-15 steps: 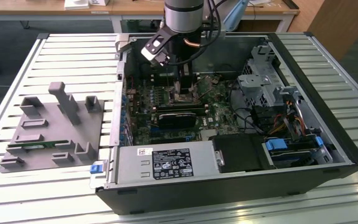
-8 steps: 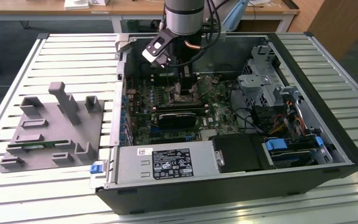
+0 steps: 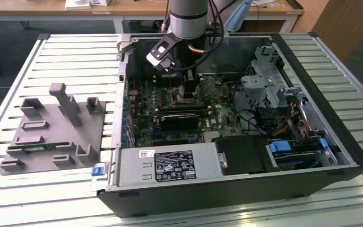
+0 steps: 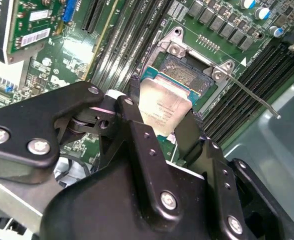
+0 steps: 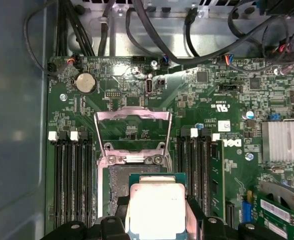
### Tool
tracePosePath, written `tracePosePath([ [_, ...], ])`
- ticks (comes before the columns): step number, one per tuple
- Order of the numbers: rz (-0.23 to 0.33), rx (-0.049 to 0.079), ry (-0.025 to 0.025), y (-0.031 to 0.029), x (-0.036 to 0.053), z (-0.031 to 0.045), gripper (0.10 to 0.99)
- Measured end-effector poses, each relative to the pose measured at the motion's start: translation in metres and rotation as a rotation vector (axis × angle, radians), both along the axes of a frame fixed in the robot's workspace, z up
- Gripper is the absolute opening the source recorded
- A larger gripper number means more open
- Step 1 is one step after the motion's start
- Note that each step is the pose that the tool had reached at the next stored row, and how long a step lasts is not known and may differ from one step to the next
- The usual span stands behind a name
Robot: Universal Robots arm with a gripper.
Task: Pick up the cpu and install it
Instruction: 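Place the cpu into insertion slot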
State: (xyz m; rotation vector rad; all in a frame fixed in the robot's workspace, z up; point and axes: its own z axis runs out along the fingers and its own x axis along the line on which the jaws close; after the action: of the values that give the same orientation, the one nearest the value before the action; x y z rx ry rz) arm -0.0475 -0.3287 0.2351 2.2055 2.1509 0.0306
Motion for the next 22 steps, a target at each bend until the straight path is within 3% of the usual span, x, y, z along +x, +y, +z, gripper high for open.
tracePosePath([
  [22, 0.0, 0.0, 0.0, 0.0032, 0.0, -0.0108, 0.529],
])
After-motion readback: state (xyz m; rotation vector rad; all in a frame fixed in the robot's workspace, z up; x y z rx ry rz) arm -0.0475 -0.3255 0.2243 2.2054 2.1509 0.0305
